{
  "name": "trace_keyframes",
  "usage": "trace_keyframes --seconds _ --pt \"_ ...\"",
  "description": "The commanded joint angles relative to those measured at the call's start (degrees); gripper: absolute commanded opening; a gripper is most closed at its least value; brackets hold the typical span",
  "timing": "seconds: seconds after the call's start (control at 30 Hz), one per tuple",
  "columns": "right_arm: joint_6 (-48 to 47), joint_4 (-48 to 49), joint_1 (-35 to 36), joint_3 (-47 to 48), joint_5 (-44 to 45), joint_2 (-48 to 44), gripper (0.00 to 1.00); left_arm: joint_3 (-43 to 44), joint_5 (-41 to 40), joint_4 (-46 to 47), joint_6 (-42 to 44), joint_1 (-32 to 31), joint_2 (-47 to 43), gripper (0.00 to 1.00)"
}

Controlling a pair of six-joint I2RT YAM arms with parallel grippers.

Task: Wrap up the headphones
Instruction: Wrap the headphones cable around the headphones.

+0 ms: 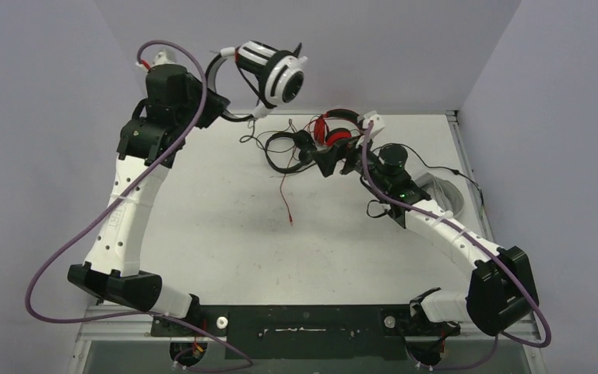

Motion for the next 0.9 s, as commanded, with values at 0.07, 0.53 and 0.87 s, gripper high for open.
trace_keyframes --seconds 0.07,0.53,0.87 --pt "-5.6 23.7 5.4 -4.2 -4.4 2.0 0.99 2.4 2.2 2.4 2.1 -7.4 0.8 0.0" --pt "-4.5 38.8 10.3 2.9 -6.7 21.4 0.99 3.6 6.9 1.4 3.3 -11.7 -1.5 0.0" --pt "-3.3 40.2 10.1 7.2 -0.7 28.4 0.64 5.6 8.6 -1.4 4.0 -11.7 -2.3 0.0"
